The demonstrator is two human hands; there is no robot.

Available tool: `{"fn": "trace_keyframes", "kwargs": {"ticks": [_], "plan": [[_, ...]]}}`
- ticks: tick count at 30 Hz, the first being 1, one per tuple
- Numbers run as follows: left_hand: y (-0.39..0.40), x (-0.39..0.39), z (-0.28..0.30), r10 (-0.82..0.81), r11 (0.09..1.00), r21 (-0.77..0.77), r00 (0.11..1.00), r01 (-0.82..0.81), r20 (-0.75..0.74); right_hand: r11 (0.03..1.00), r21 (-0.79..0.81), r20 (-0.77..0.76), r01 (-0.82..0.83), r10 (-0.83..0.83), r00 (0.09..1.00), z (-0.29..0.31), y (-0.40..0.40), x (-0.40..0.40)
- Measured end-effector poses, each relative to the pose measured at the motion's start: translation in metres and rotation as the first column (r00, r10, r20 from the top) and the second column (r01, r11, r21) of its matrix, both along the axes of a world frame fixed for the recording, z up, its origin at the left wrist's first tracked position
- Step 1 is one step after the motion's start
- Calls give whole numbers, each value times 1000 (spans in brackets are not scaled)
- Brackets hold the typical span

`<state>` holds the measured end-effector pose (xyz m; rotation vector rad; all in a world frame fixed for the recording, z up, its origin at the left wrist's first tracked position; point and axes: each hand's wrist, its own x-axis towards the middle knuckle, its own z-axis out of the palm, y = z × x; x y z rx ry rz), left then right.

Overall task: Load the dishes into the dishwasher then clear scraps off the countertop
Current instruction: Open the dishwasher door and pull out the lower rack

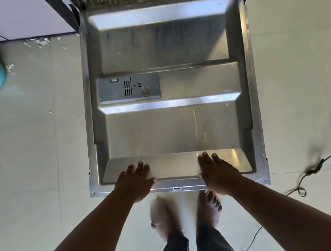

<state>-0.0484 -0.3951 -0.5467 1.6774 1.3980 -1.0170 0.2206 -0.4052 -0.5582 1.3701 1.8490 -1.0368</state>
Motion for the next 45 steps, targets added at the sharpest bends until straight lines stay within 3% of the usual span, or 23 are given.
{"fn": "trace_keyframes", "kwargs": {"ticks": [10,13,17,18,21,27,32,39,45], "plan": [[29,14,143,20,993,110,995,-31,98,988,110,29,107,-111,993,138,41,7],[52,10,165,70,985,151,991,-86,112,975,181,12,130,-134,991,165,68,-8],[103,-12,177,17,975,217,995,-39,101,938,320,3,130,-138,990,182,118,-28],[118,-17,181,5,970,243,994,-32,108,947,290,-10,137,-140,990,187,130,-34],[171,-31,193,31,954,294,993,-65,118,888,411,-35,203,-208,978,200,178,-47],[303,-51,186,-46,880,475,997,9,68,871,467,2,151,-173,985,173,294,-42],[394,-44,154,-122,781,619,992,83,20,799,586,36,135,-192,981,144,384,-27],[447,-25,106,-112,766,633,993,110,-36,729,673,45,123,-207,977,113,452,-11],[470,-23,81,-83,736,674,996,66,-6,735,659,-10,159,-203,979,89,470,-7]]}}
